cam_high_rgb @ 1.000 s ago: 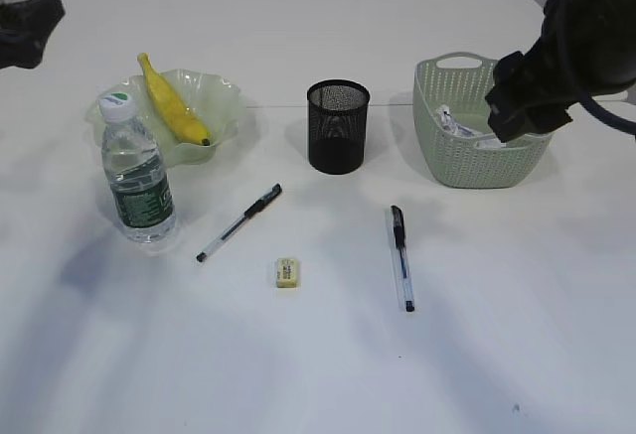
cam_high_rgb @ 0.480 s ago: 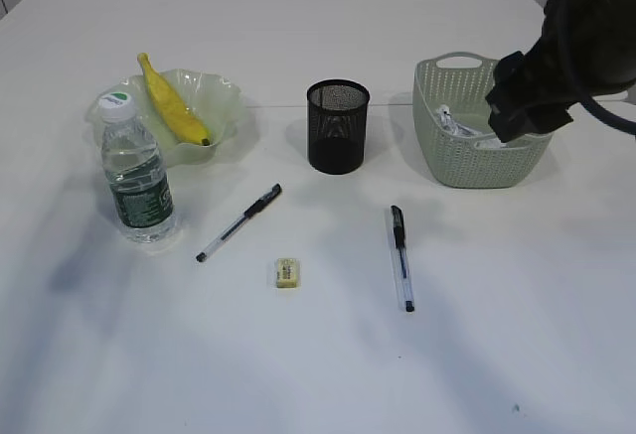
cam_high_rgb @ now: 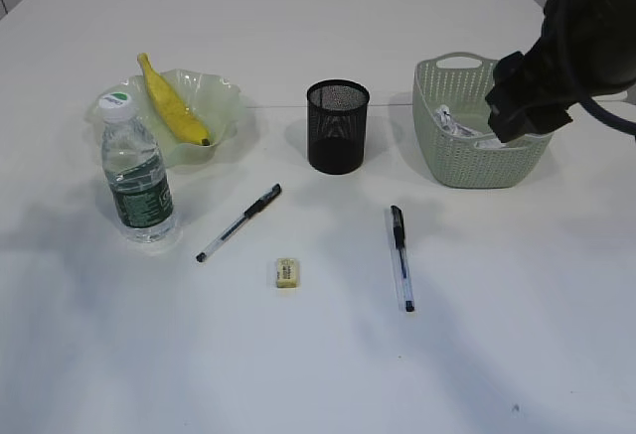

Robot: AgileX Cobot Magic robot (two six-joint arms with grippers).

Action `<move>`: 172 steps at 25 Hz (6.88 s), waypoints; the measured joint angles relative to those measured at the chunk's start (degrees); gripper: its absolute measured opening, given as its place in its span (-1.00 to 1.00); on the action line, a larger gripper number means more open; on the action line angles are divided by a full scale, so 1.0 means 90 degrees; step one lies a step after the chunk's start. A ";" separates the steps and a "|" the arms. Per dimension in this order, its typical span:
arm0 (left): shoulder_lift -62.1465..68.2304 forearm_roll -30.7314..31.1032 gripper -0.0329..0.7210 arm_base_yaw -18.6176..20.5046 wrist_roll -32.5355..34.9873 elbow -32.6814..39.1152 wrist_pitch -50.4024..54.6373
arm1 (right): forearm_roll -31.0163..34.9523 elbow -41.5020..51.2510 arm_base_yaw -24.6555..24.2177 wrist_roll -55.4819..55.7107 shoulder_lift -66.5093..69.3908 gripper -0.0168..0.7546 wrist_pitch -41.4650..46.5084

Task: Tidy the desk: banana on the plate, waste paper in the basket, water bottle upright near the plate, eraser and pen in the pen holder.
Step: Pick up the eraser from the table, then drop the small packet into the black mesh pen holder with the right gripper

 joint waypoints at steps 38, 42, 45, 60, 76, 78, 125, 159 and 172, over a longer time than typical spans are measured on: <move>-0.0138 -0.4903 0.38 -0.0059 0.4713 -0.1791 0.5603 | 0.1797 -0.1540 0.1150 0.1390 0.2224 0.18 0.0151; -0.0138 -0.4903 0.38 -0.0372 0.4713 -0.1791 0.5541 | 0.1513 -0.2419 0.1360 0.2187 0.3225 0.18 0.0479; -0.0138 -0.4789 0.39 -0.0534 0.4713 -0.1791 0.5453 | 0.1455 -0.2972 0.1484 0.2705 0.3821 0.17 0.0709; -0.0138 -0.4663 0.39 -0.0551 0.4625 -0.1791 0.5359 | 0.1455 -0.3494 0.1775 0.4327 0.5285 0.17 0.0890; -0.0125 -0.4685 0.39 -0.0551 0.4625 -0.1791 0.5259 | 0.1089 -0.3510 0.1630 0.4506 0.5339 0.16 0.0409; -0.0113 -0.4685 0.39 -0.0551 0.4625 -0.1791 0.5232 | 0.1089 -0.3510 0.1630 0.4519 0.5339 0.16 0.0328; -0.0113 -0.4685 0.39 -0.0551 0.4625 -0.1791 0.5116 | 0.1098 -0.4104 0.1630 0.4380 0.5876 -0.49 0.0892; -0.0113 -0.4685 0.39 -0.0551 0.4625 -0.1791 0.5116 | -0.1051 -0.5166 0.0997 0.3135 0.5057 -0.50 0.1371; -0.0113 -0.4685 0.39 -0.0551 0.4625 -0.1791 0.5116 | -0.1027 -0.5166 0.0490 0.3026 0.4904 -0.50 0.0590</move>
